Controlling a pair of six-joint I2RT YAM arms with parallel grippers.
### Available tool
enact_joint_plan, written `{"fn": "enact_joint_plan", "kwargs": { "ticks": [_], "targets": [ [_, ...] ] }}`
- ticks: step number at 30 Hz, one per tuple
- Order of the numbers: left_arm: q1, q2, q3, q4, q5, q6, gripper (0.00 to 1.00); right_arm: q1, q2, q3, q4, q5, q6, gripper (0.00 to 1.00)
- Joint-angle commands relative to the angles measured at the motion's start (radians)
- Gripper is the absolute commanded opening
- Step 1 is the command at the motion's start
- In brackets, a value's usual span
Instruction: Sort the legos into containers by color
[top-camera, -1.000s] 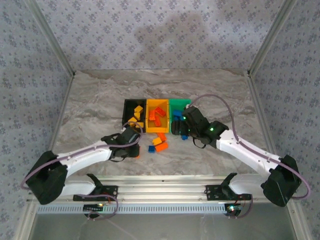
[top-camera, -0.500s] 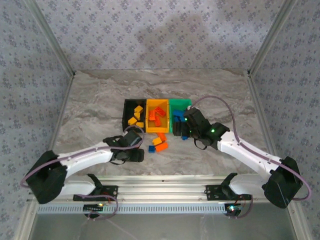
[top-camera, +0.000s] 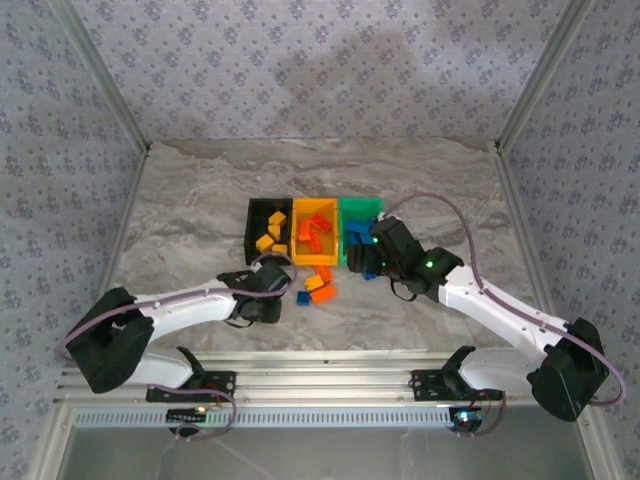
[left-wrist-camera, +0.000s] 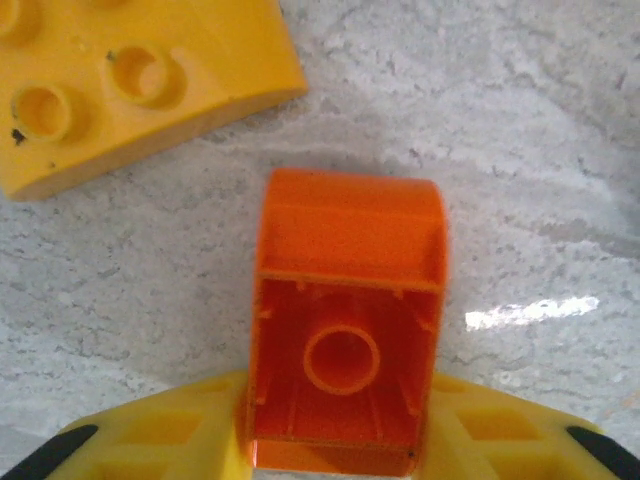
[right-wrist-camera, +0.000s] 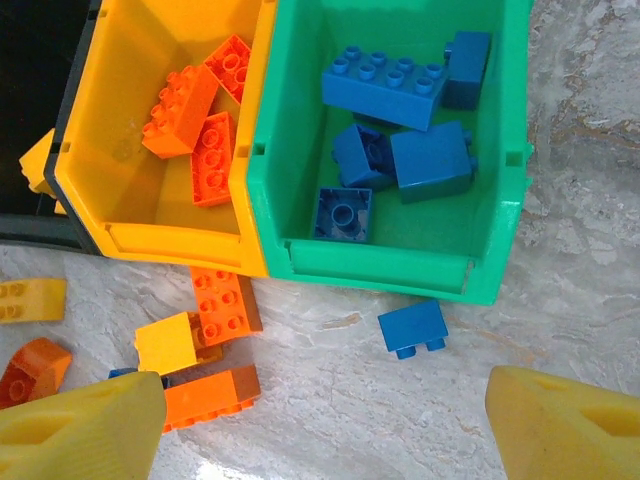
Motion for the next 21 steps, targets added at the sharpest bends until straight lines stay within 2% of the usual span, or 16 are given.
{"fn": "enact_joint_plan", "kwargs": {
  "ticks": [1, 6, 11, 17, 21],
  "targets": [
    [-0.004, 0.029, -0.008, 0.095, 0.007, 0.008, 0.35, -0.006, -0.027, -0.022, -0.001, 0.011, 0.038, 0.85],
    [-0.023, -0.059, 0.044, 0.021, 0.008, -0.003, 0.3, -0.009, -0.057, -0.046, 0.0, 0.014, 0.048, 0.85],
    [-0.025, -0.083, 0.203, -0.026, 0.022, 0.004, 0.3, -0.012, -0.097, -0.083, -0.003, 0.019, 0.061, 0.85],
    [-0.007, 0.14, 0.466, -0.009, -0.003, 0.069, 0.29, -0.018, -0.122, -0.127, -0.019, 0.019, 0.079, 0.85],
    [0.053, 0.322, 0.623, -0.015, 0.002, 0.088, 0.27, -0.02, -0.147, -0.153, -0.036, 0.025, 0.09, 0.85]
  ]
}}
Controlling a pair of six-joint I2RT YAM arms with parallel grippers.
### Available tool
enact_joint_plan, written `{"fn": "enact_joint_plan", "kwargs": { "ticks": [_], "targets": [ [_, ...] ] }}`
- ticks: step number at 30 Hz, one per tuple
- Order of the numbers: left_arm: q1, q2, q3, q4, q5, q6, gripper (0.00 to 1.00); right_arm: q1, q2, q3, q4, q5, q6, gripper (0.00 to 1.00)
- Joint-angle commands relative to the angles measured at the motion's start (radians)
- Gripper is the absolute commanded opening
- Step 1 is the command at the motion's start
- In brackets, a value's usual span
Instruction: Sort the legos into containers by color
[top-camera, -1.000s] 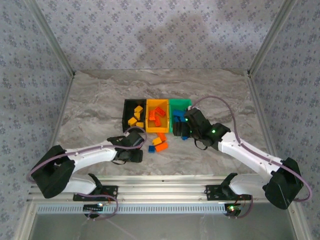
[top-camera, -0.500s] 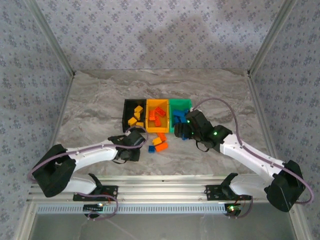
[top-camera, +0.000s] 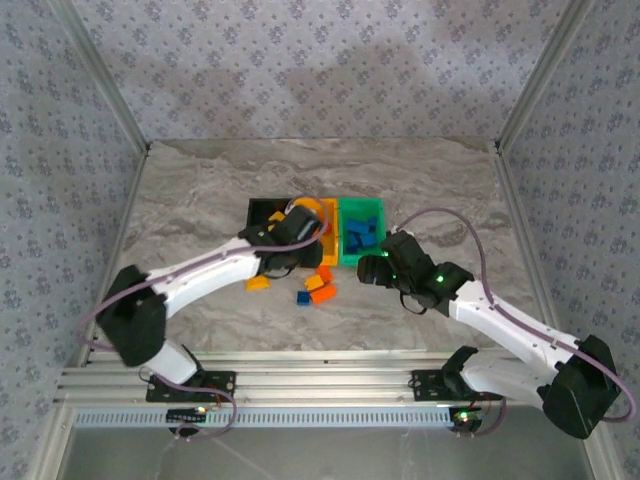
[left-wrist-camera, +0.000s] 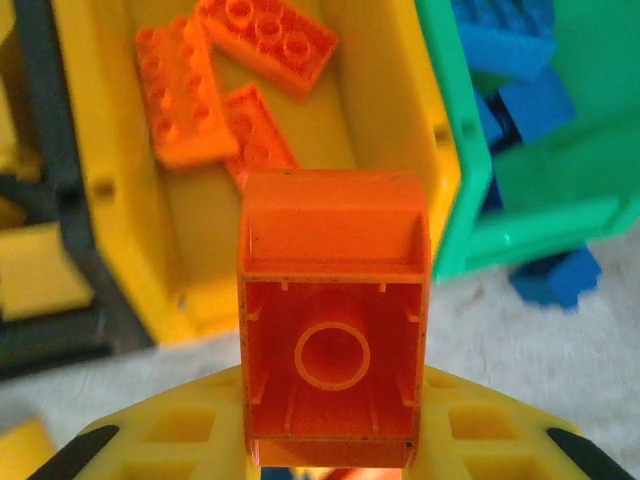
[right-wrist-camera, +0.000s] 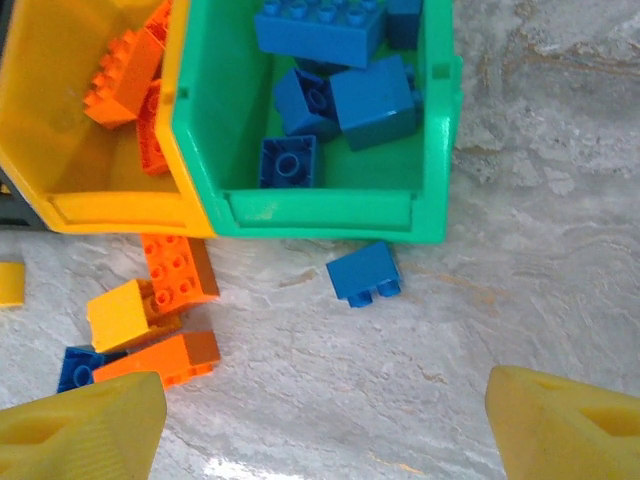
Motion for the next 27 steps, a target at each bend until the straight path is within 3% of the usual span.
{"fn": "enact_joint_plan", "kwargs": {
  "ticks": [1, 7, 12, 16, 21, 27],
  "targets": [
    [0.046, 0.121, 0.102, -0.025, -0.019, 0.046, 0.27, -0.007, -0.037, -0.023, -0.028, 0.025, 0.03, 0.85],
    [0.086, 0.276, 0.259, -0.071, -0.05, 0.058, 0.3, -0.01, -0.095, -0.039, -0.052, 0.028, 0.046, 0.86],
    [0.085, 0.279, 0.3, -0.071, -0.017, 0.048, 0.6, -0.01, -0.11, -0.045, -0.068, 0.02, 0.038, 0.89],
    [0.065, 0.203, 0.295, -0.069, -0.004, 0.039, 0.76, -0.009, -0.094, -0.062, -0.065, 0.018, 0.038, 0.91],
    [0.025, 0.032, 0.193, -0.016, 0.048, 0.017, 0.85, -0.008, 0.0, -0.091, 0.016, -0.007, 0.033, 0.91],
    [-0.027, -0.17, -0.021, -0.004, 0.066, -0.031, 0.88, -0.006, 0.225, -0.034, 0.096, 0.004, -0.029, 0.88]
  ]
}}
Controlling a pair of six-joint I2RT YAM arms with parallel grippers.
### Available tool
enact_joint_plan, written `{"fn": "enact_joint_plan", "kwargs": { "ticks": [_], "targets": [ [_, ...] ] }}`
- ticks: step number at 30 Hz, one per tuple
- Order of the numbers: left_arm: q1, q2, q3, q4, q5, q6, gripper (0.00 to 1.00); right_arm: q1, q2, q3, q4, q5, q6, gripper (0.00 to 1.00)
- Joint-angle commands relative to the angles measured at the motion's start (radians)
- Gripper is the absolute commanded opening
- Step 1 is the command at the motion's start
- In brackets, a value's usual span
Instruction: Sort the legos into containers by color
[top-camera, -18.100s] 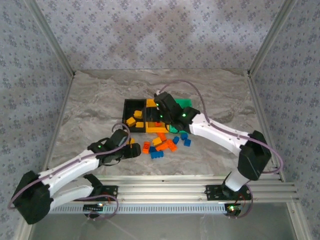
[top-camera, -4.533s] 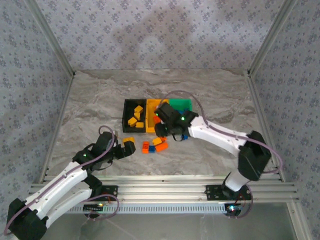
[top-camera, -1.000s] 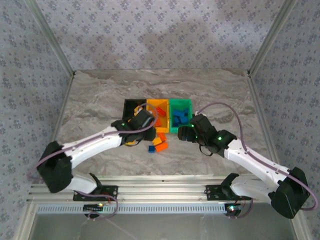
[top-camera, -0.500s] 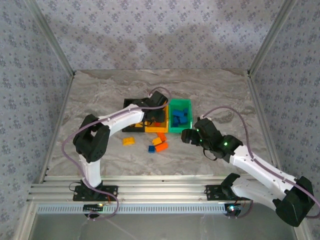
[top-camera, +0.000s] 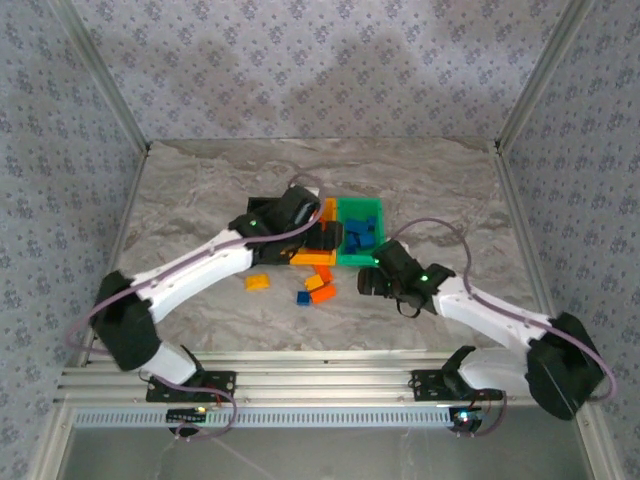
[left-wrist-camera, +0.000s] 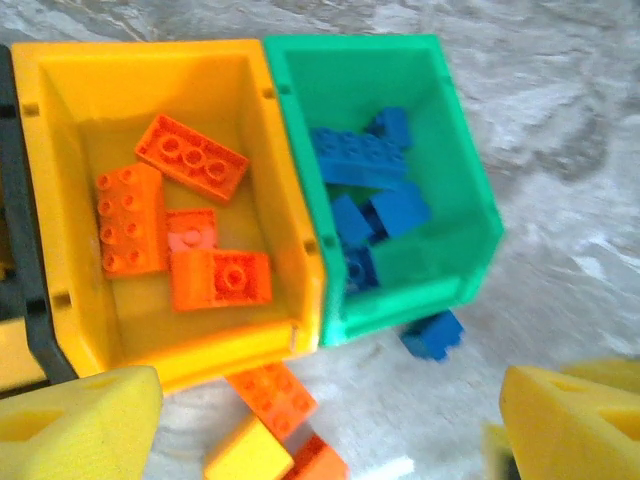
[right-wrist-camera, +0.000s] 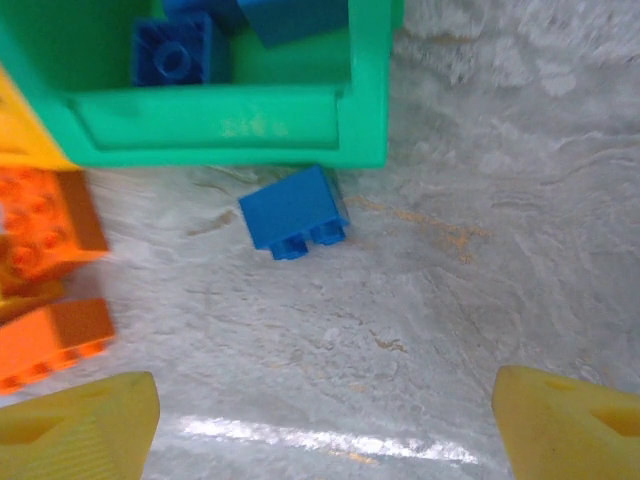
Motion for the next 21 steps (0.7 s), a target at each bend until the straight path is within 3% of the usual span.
{"fn": "enact_joint_plan", "kwargs": {
  "ticks": [1, 11, 21],
  "targets": [
    [-0.017, -0.082, -0.125, -0.01, 0.021, -0.044, 0.91, -0.003, 0.097, 0.053, 0.056, 0.01, -0.037, 0.88],
    [-0.022, -0.352, -0.449, -0.039, -0.011, -0.165, 0.97, -0.057, 0.344, 0.176, 0.099, 0.003, -0.09, 0.8],
    [-0.016, -0.412, -0.533, -0.044, -0.025, -0.186, 0.98, -0.101, 0.458, 0.267, 0.093, 0.013, -0.127, 0.74]
  ]
}}
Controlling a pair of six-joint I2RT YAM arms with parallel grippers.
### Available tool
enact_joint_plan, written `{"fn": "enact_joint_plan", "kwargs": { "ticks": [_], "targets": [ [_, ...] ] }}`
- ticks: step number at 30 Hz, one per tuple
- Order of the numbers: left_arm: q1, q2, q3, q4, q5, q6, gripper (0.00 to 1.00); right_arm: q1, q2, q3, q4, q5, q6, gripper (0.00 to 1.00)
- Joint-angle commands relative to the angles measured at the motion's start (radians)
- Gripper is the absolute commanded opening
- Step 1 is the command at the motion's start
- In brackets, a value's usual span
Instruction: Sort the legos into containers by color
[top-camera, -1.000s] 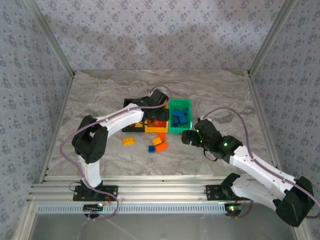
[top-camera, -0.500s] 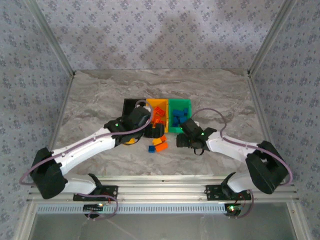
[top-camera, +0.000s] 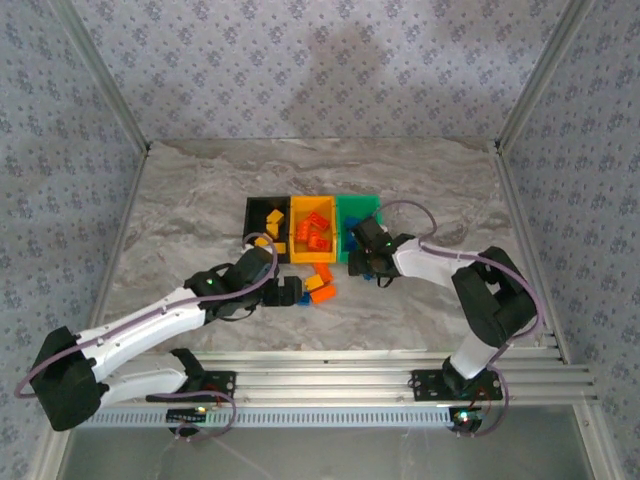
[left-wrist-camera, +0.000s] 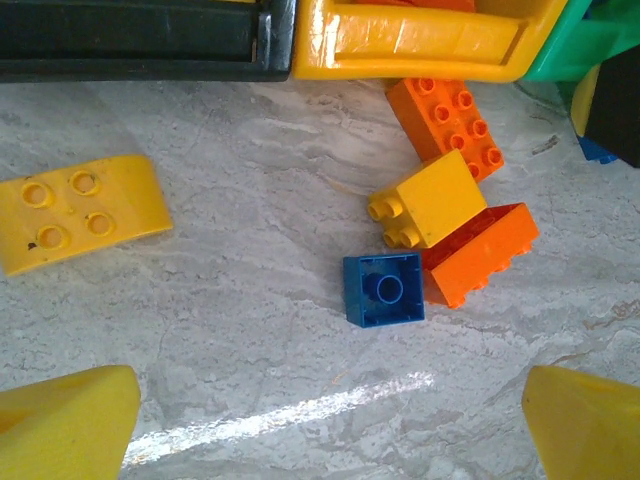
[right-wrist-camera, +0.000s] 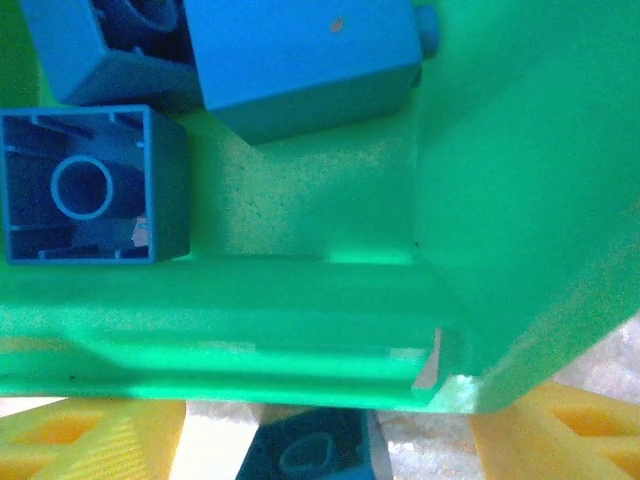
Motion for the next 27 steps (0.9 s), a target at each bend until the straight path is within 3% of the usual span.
{"fn": "enact_joint_plan", "kwargs": {
  "ticks": [1, 8, 19, 27],
  "targets": [
    [0.004, -0.015, -0.009, -0.003, -0.021, -0.015, 0.98, -0.006, 0.016, 0.024, -0.005, 0.011, -0.027, 0.72],
    [0.007, -0.008, -0.021, 0.008, -0.01, -0.016, 0.99, 0.043, -0.027, -0.04, 0.007, 0.015, 0.0, 0.68],
    [0.007, -0.028, -0.033, -0.003, -0.026, -0.016, 0.99, 0.079, -0.089, -0.068, 0.006, 0.033, 0.014, 0.39],
    [0.01, -0.124, -0.092, -0.008, -0.062, -0.029, 1.0, 0.096, -0.277, 0.025, -0.1, 0.045, 0.007, 0.37]
  ]
}}
